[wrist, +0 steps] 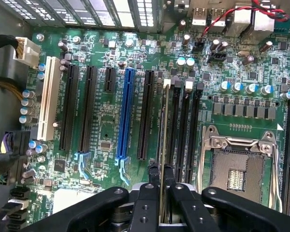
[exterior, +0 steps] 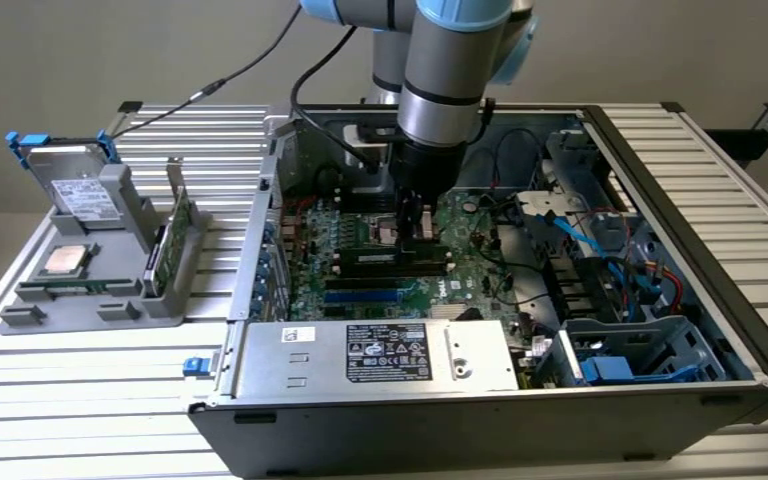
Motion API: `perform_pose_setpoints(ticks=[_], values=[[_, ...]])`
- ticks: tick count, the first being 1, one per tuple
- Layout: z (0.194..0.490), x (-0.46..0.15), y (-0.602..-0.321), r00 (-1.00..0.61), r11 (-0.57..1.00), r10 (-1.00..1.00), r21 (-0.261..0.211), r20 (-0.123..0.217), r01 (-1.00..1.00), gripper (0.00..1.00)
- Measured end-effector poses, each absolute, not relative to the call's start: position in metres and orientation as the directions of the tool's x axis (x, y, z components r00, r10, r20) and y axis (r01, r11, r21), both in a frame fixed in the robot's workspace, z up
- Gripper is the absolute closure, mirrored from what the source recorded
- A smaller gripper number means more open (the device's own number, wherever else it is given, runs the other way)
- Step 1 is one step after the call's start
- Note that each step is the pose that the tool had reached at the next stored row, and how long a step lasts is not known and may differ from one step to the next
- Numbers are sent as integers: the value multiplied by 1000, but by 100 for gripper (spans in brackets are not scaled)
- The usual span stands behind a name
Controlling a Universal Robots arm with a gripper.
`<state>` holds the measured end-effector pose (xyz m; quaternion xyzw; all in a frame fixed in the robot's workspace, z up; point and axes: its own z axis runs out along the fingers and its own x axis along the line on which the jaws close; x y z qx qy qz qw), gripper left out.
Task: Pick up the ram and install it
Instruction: 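Insert the ram into the slot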
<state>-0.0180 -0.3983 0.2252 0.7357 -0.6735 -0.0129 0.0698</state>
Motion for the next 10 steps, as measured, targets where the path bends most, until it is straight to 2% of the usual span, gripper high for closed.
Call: perform_pose_setpoints(ticks=[10], values=[[225,-18,-396,93,-84,-993,110,79,-990,86]])
